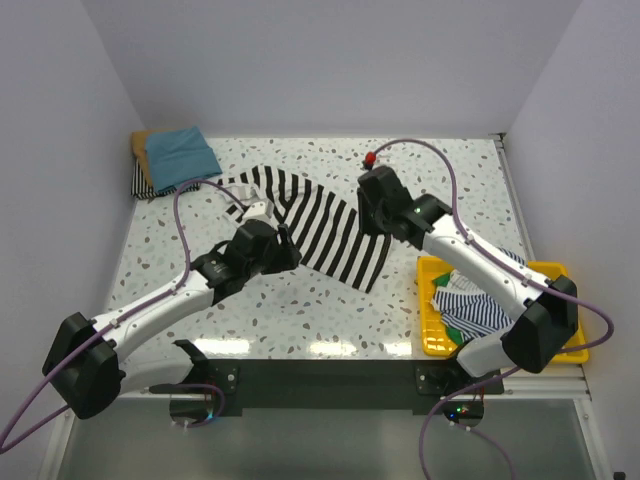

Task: Fold and stack the tank tops
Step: Flatten the tank top out

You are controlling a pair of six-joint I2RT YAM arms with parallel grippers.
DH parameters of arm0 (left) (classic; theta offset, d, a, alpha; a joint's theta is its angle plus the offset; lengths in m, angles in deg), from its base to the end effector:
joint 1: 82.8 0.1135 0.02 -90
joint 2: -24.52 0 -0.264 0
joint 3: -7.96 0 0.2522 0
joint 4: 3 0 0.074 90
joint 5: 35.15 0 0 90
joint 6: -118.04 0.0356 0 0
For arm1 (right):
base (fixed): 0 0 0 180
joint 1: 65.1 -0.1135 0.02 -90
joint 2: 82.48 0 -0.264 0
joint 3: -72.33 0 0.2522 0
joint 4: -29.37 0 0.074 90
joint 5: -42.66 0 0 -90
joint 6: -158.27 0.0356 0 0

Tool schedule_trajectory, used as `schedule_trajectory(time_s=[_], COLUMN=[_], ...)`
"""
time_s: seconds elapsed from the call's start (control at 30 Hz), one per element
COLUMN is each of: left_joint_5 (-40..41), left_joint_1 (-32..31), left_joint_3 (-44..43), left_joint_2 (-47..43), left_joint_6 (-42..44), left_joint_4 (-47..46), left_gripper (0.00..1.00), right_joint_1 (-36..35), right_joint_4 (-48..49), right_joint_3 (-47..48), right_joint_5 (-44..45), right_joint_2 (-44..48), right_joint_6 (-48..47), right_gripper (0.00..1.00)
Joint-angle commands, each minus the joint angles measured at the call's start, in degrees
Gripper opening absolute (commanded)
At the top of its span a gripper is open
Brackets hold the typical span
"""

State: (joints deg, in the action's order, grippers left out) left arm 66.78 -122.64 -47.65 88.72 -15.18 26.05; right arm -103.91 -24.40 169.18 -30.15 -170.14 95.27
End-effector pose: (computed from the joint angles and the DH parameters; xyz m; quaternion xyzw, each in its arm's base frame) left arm 0.1895 -0.1485 0.2471 -0.0722 0.8908 -0.2211 0.3903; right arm 0.2677 0.2018 0.3417 -0.0364 0.9132 0.0916 0.3954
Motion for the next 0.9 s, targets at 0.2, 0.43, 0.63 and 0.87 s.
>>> schedule_trajectory(time_s=[0.2,0.43,0.63,0.87], left_joint_5=[-8.93,-11.57,-13.77,-14.91], left_joint_1=[5.37,7.23,8.37,9.34], left_joint_3=[-2.54,-2.01,-0.78,-0.52], left_joint_2=[5.92,5.93,4.97,4.44], left_joint_6=[-2.13,-0.9,-0.55,0.33], left_joint_4=[-10.98,-11.16,-11.25,-11.07], left_gripper=[0.66,0.66,0.66,0.66], right_joint_1=[-7.68,-12.69,-14.1,-13.84], right_joint_4=[-0.69,0.11,-0.95,0.36], right_joint_3=[-23.14,-21.49,-17.18,-16.91], right_joint_5=[6.37,9.96,11.46,10.32], right_joint_2=[2.76,-4.71,-12.44,-16.58], right_joint_6=[2.88,0.33,-3.97,-7.05], right_gripper=[0.33,0.44,0.44,0.42])
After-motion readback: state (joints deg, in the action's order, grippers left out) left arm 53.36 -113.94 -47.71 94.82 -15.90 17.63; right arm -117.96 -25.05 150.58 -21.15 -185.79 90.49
